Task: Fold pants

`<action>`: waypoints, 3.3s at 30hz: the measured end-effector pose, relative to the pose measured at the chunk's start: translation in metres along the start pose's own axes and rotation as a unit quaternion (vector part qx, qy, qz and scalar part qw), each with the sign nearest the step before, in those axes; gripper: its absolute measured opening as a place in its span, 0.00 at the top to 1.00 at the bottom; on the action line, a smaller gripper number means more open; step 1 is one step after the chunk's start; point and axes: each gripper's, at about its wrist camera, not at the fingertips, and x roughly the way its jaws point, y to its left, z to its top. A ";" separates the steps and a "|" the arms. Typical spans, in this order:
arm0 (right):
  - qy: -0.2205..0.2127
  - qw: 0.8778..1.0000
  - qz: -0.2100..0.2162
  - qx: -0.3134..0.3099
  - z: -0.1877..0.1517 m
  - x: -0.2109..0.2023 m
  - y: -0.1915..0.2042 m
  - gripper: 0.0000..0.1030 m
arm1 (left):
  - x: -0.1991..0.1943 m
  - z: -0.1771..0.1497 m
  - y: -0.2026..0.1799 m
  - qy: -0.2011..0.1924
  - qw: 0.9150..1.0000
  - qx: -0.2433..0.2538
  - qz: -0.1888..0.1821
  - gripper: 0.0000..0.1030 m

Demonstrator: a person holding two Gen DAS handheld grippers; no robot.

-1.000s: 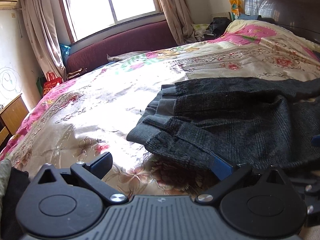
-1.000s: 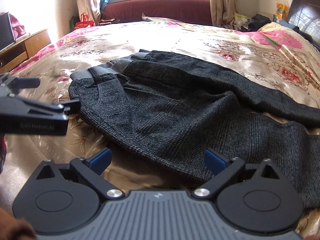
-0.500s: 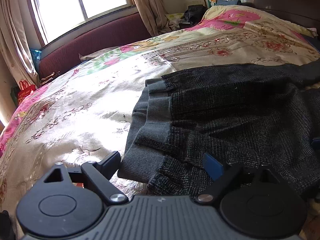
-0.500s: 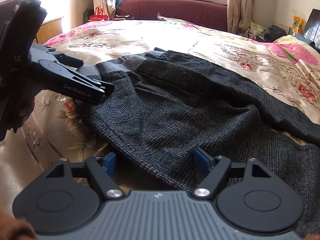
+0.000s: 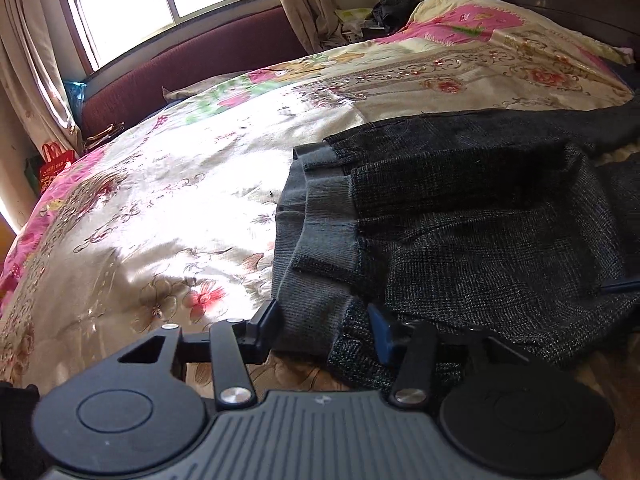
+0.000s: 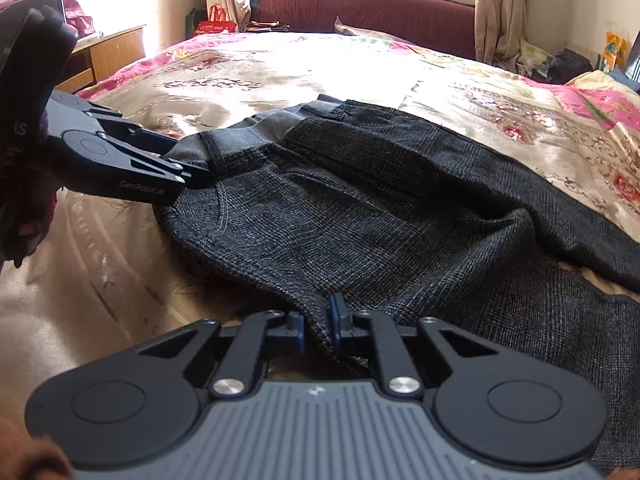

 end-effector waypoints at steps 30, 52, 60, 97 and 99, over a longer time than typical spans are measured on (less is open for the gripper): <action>-0.026 0.992 0.099 0.078 -0.057 -0.117 0.030 0.64 | -0.172 -0.108 0.010 0.017 0.987 -0.041 0.152 0.34; -0.013 0.895 -0.222 0.387 -0.175 -0.172 -0.264 0.65 | -0.098 -0.021 -0.201 0.019 0.996 0.054 -0.075 0.34; -0.055 0.912 -0.205 0.351 -0.151 -0.187 -0.240 0.60 | -0.095 -0.018 -0.182 0.017 0.996 0.040 -0.077 0.34; -0.027 0.970 -0.114 0.211 0.051 0.049 -0.191 0.44 | 0.028 0.044 -0.130 0.002 0.999 0.034 -0.011 0.24; -0.013 0.980 -0.156 0.126 0.058 0.061 -0.174 0.45 | 0.029 0.045 -0.132 0.005 0.999 0.036 -0.008 0.23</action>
